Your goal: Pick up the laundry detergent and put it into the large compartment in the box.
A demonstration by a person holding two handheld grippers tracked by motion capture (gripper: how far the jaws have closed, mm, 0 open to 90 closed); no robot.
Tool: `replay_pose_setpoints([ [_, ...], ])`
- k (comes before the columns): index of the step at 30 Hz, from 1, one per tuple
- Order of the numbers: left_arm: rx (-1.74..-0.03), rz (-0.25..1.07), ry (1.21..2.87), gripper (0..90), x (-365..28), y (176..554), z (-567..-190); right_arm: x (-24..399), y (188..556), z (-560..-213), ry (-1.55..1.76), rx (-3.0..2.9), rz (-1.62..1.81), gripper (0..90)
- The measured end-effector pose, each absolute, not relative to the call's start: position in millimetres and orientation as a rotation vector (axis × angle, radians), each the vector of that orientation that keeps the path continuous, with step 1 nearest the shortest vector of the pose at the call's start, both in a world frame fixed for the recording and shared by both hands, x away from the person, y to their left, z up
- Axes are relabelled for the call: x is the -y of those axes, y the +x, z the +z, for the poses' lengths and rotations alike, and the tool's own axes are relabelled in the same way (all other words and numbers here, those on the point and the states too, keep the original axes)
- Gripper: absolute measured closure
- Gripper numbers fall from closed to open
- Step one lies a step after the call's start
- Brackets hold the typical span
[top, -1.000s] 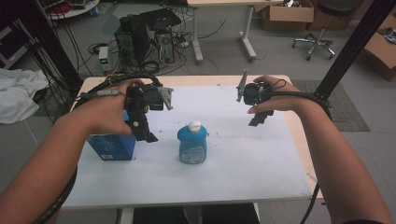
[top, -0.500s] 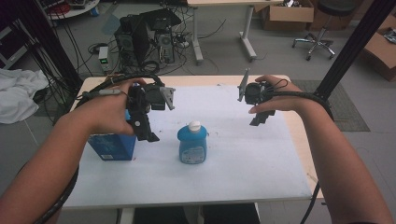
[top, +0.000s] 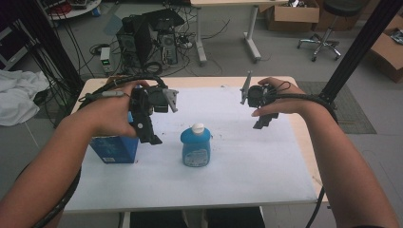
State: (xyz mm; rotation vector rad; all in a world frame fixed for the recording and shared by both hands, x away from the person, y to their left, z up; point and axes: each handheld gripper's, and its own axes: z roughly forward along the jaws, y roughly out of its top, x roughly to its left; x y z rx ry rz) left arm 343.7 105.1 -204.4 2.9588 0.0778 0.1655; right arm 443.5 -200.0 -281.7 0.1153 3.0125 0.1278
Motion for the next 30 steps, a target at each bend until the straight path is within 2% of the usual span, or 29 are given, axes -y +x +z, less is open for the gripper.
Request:
replay_pose_setpoints([
  [17, 0.009, 0.138, 2.978, 0.1, -71, 345, -192, 199, 442, -280, 0.110, -3.009, 0.122, 15.9],
  [30, 0.056, 0.098, 3.043, 0.1, -39, 350, -198, 199, 440, -282, 0.110, -3.008, 0.116, 15.9],
])
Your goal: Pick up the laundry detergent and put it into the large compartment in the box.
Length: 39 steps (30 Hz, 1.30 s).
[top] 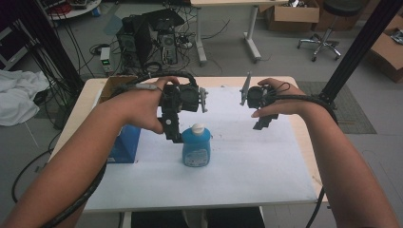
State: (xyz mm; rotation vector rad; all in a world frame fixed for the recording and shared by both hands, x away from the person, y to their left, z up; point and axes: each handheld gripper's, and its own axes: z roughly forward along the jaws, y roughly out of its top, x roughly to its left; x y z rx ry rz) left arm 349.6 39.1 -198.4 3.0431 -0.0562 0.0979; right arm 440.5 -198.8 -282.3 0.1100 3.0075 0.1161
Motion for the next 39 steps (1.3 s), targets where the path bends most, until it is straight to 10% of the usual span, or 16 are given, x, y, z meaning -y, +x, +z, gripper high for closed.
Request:
replay_pose_setpoints([
  [39, 0.066, 0.020, 3.005, 0.1, -9, 371, -250, 199, 439, -288, 0.109, -3.013, 0.121, 16.0],
])
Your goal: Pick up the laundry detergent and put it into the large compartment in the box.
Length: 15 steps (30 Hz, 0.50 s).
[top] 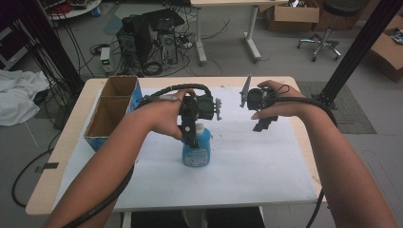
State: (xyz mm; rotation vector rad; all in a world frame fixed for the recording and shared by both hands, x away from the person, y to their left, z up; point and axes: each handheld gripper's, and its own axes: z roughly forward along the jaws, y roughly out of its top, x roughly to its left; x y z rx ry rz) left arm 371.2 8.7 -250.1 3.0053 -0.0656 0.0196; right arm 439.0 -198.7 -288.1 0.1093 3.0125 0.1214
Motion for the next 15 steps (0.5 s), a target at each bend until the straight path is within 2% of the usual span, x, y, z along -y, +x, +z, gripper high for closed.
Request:
replay_pose_setpoints([
  [15, 0.069, 0.022, 2.989, 0.1, -10, 373, -270, 197, 439, -291, 0.111, -3.017, 0.118, 15.9],
])
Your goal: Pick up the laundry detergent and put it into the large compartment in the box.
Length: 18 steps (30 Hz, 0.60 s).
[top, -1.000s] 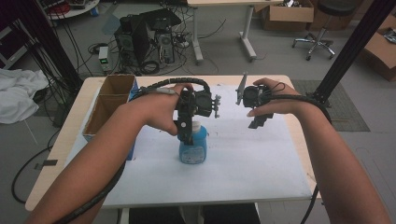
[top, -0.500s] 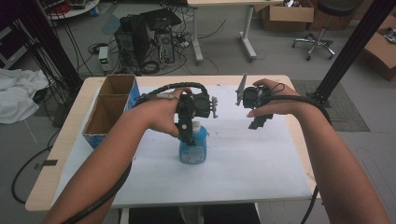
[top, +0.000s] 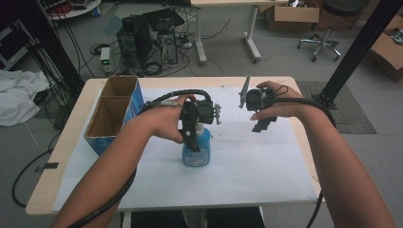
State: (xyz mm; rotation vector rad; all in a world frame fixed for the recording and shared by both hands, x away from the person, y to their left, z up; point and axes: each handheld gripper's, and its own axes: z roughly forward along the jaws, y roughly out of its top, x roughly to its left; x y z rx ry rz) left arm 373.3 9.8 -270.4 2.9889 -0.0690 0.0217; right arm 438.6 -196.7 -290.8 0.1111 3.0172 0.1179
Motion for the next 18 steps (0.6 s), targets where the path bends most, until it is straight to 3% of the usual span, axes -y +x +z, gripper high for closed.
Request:
replay_pose_setpoints([
  [18, 0.081, 0.045, 3.024, 0.1, -4, 377, -294, 195, 440, -294, 0.111, -3.022, 0.117, 15.9],
])
